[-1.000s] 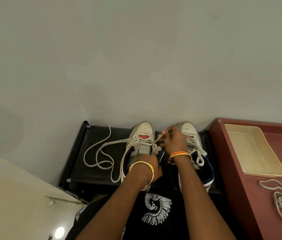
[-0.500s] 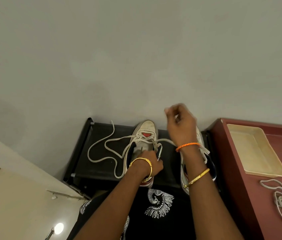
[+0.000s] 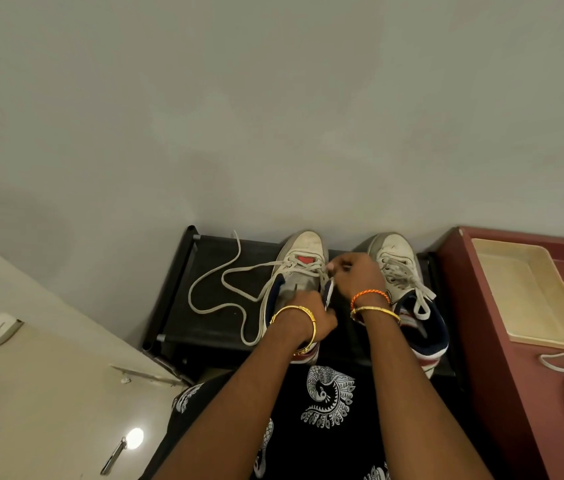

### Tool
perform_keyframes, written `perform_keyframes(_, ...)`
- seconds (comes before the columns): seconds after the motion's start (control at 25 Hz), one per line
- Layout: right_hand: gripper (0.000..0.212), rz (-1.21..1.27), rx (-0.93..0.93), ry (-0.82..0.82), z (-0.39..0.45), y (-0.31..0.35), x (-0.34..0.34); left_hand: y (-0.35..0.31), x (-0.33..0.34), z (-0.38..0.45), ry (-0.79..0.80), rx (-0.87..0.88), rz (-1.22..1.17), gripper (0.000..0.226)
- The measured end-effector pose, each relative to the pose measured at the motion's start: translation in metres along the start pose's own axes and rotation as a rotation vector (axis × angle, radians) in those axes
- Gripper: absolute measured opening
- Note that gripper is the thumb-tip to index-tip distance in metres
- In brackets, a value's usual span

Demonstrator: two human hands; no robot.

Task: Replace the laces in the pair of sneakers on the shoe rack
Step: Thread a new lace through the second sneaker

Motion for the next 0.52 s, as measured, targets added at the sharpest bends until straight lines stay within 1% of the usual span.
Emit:
perform_keyframes(0.08,0.012,0.005,-0.076,-0.165,-0.006,0.019,-0.025,0.002,0.0,0.0,-0.01,-0.02,-0.014,0.038)
perform_keyframes(0.12,0.011,0.07,-0.135,-0.236,-0.011,0.031,-0.04,0.003,0.0,0.0,-0.01,-0.028,-0.022,0.038)
perform_keyframes(0.24,0.015,0.421,-0.374,-0.444,-0.033,0.07,-0.096,0.004,0.002,0.001,0.024,-0.037,-0.045,0.037)
perform_keyframes(0.28,0.013,0.495,-0.454,-0.496,-0.04,0.082,-0.115,0.004,0.002,0.001,0.033,-0.04,-0.048,0.037)
perform_keyframes(0.32,0.01,0.537,-0.492,-0.515,-0.045,0.091,-0.129,0.004,0.001,0.0,0.037,-0.046,-0.05,0.038)
perform_keyframes(0.36,0.009,0.604,-0.479,-0.487,-0.046,0.097,-0.137,0.005,0.0,0.0,0.039,-0.05,-0.052,0.039)
perform_keyframes(0.4,0.013,0.728,-0.423,-0.408,-0.043,0.097,-0.135,0.005,-0.001,0.0,0.043,-0.056,-0.055,0.04)
perform_keyframes(0.44,0.018,0.88,-0.328,-0.295,-0.036,0.093,-0.124,0.005,-0.001,0.0,0.044,-0.058,-0.056,0.041)
perform_keyframes(0.48,0.023,0.982,-0.208,-0.199,-0.028,0.085,-0.107,0.005,-0.001,0.0,0.043,-0.06,-0.056,0.042)
perform_keyframes(0.52,0.025,0.968,-0.091,-0.154,-0.021,0.072,-0.087,0.005,-0.001,-0.001,0.036,-0.054,-0.055,0.042)
Point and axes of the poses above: each hand's wrist, its own z-axis towards the middle knuckle, its own x-axis out of the palm, y = z × x, the point moved 6 cm from there along z, towards the middle knuckle, and after that the axes turned 2 degrees about x, right-handed, at the moved point
